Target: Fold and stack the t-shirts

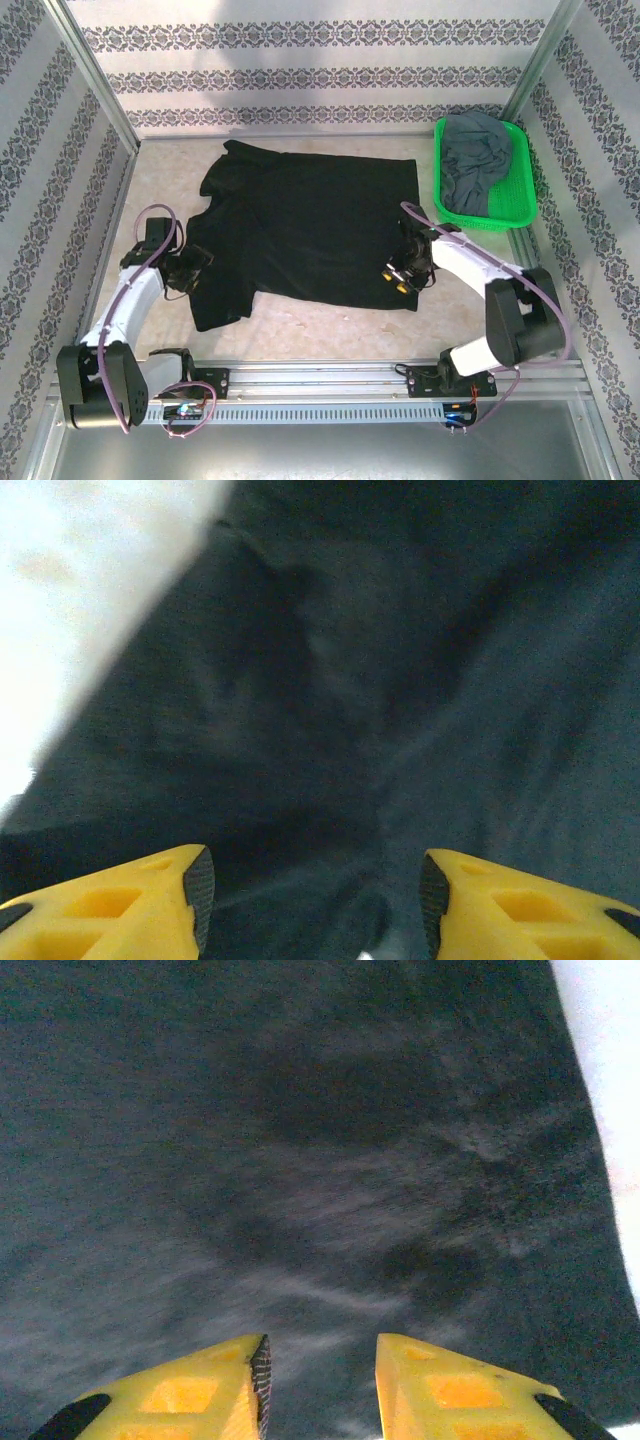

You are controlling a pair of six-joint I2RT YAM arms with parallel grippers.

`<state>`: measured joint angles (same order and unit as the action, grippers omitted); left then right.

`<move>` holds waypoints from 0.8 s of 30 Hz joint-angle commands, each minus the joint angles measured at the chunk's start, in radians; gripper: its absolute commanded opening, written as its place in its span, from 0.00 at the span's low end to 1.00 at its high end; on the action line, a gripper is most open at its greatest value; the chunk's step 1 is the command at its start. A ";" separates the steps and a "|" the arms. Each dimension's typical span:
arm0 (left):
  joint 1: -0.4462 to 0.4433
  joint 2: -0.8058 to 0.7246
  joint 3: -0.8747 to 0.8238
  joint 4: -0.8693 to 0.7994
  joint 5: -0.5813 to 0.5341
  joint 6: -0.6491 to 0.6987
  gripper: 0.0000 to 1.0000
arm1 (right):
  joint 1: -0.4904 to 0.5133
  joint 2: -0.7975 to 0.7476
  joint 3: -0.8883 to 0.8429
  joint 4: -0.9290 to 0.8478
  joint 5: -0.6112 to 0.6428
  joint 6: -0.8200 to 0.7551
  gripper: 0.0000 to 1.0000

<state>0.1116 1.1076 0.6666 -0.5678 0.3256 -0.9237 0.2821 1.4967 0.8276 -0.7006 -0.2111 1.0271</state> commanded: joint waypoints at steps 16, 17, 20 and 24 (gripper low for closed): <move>-0.016 -0.190 -0.002 -0.178 0.055 -0.008 0.54 | -0.337 0.199 0.106 -0.130 0.049 -0.146 0.38; -0.016 -0.185 -0.005 -0.229 0.047 -0.006 0.53 | -0.336 0.208 0.135 -0.131 0.029 -0.169 0.38; -0.022 -0.186 -0.043 -0.331 0.042 0.001 0.46 | -0.304 0.197 0.202 -0.153 0.024 -0.216 0.38; -0.093 -0.220 -0.120 -0.355 0.070 -0.048 0.43 | -0.249 0.092 0.211 -0.178 0.072 -0.238 0.40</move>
<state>0.0669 0.9127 0.5926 -0.7971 0.3901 -0.9463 0.0017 1.6672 1.0206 -0.8337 -0.1837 0.8387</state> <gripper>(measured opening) 0.437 0.395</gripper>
